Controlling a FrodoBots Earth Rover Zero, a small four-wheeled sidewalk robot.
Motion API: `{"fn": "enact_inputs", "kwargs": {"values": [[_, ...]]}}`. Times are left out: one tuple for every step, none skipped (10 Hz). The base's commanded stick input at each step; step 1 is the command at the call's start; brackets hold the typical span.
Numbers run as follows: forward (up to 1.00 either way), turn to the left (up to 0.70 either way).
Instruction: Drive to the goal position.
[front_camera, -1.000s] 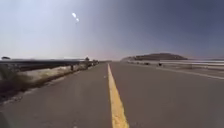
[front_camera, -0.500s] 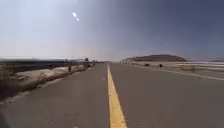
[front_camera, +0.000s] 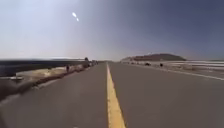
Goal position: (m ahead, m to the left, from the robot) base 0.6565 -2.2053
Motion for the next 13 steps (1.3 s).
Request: {"fn": "enact_inputs", "kwargs": {"values": [[0.5,0.0],[0.5,0.0],[0.5,0.0],[0.5,0.0],[0.5,0.0],[0.5,0.0],[0.5,0.0],[0.5,0.0],[0.5,0.0],[0.5,0.0],[0.5,0.0],[0.5,0.0],[0.5,0.0]]}}
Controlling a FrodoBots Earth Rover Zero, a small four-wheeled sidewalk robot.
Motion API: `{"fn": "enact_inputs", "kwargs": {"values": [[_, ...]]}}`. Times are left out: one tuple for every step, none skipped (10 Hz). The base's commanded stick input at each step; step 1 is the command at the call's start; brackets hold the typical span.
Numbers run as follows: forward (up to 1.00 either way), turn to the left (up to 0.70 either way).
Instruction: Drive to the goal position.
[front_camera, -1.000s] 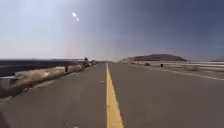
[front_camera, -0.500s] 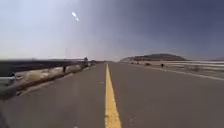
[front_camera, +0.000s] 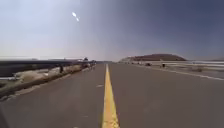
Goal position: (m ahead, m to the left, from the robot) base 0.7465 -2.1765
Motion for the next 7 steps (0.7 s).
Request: {"fn": "enact_inputs", "kwargs": {"values": [[0.5,0.0],[0.5,0.0],[0.5,0.0],[0.5,0.0],[0.5,0.0],[0.5,0.0],[0.5,0.0]]}}
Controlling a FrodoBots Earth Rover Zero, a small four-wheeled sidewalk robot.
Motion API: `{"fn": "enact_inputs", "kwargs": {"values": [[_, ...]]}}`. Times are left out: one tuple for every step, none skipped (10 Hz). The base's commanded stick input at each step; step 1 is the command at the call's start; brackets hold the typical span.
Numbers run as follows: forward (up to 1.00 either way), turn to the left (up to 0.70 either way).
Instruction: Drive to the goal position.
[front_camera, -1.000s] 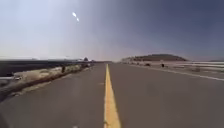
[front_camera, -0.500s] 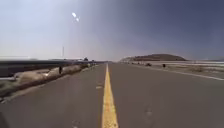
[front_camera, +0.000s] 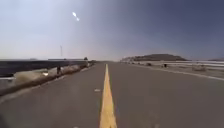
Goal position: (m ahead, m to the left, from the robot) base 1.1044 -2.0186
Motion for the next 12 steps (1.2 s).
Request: {"fn": "enact_inputs", "kwargs": {"values": [[0.5,0.0],[0.5,0.0],[0.5,0.0],[0.5,0.0],[0.5,0.0],[0.5,0.0],[0.5,0.0],[0.5,0.0],[0.5,0.0],[0.5,0.5],[0.5,0.5],[0.5,0.45]]}}
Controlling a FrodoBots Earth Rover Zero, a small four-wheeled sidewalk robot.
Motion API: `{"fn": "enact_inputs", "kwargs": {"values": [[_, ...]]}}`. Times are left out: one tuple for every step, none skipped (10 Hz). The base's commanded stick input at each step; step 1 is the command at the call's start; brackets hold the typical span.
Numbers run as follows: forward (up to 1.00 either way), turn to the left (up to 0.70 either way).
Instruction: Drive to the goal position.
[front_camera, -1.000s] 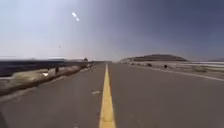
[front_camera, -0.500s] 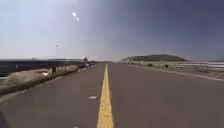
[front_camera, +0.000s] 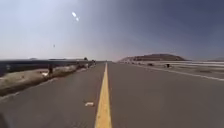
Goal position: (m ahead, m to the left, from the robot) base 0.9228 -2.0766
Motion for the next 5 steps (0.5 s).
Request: {"fn": "enact_inputs", "kwargs": {"values": [[0.5,0.33],[0.5,0.21],[0.5,0.08],[0.5,0.0],[0.5,0.0]]}}
